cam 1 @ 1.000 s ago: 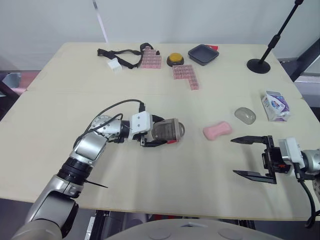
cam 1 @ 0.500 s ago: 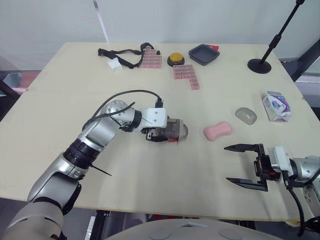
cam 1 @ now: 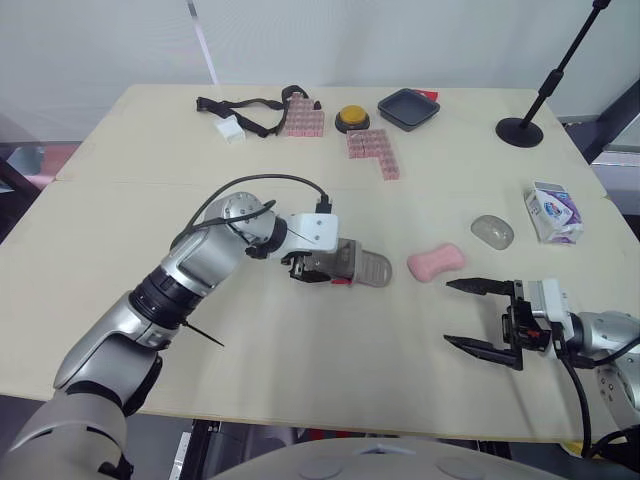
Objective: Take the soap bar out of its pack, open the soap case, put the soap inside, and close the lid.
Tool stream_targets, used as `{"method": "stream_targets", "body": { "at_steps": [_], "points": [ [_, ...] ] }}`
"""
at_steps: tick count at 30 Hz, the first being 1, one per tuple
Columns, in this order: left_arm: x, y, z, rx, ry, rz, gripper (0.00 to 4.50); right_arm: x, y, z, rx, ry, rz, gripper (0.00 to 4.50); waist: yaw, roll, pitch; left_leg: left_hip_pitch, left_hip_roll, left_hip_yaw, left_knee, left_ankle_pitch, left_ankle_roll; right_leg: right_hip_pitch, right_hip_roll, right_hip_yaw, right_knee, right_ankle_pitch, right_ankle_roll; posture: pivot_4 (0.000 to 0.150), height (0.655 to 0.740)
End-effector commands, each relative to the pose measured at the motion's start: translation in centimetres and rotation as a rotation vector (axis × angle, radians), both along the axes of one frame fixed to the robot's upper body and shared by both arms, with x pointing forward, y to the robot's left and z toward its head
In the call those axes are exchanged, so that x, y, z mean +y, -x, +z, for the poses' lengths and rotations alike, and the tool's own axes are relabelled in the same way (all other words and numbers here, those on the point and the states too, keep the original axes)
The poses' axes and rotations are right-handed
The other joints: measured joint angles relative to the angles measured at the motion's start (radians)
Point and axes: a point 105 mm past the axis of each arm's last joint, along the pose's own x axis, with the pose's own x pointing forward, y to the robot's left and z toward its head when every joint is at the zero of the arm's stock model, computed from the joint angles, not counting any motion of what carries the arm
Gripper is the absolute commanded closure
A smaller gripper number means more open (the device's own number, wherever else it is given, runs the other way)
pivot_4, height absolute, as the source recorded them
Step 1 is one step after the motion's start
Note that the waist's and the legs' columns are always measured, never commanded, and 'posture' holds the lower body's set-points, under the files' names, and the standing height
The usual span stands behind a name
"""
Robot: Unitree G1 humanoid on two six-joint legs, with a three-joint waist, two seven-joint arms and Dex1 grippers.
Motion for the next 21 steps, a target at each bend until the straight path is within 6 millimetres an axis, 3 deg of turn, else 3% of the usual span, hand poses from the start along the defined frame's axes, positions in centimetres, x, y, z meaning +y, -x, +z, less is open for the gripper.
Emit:
{"method": "stream_targets", "body": {
  "at_steps": [1, 11, 14, 21],
  "points": [
    [0.6, -0.4, 1.0, -0.057, -0.039, -0.002, 1.03, 0.0, -0.5, 1.1, -0.035, -0.043, -0.032, 0.03, 0.0, 0.0, 0.0, 0.0, 0.0, 0.0, 0.0, 0.0, 0.0, 0.0, 0.0, 0.0, 0.0, 0.0, 0.0, 0.15, 0.74],
    [1.8, 0.0, 1.5, -0.06, -0.084, -0.021, 1.03, 0.2, -0.2, 0.8, -0.029, -0.026, -0.021, 0.03, 0.003, 0.0, 0.0, 0.0, 0.0, 0.0, 0.0, 0.0, 0.0, 0.0, 0.0, 0.0, 0.0, 0.0, 0.0, 0.15, 0.74],
    [3.4, -0.5, 1.7, -0.056, -0.09, 0.019, 1.03, 0.1, -0.2, 0.8, -0.031, -0.017, -0.02, 0.03, 0.002, 0.0, 0.0, 0.0, 0.0, 0.0, 0.0, 0.0, 0.0, 0.0, 0.0, 0.0, 0.0, 0.0, 0.0, 0.15, 0.74],
    [4.9, -0.5, 1.9, -0.004, 0.022, 0.04, 1.03, 0.1, -0.4, 0.9, -0.038, -0.007, -0.016, 0.03, 0.003, 0.0, 0.0, 0.0, 0.0, 0.0, -0.001, 0.0, 0.0, 0.0, 0.0, 0.0, -0.001, 0.0, 0.0, 0.15, 0.74]
  ]
}}
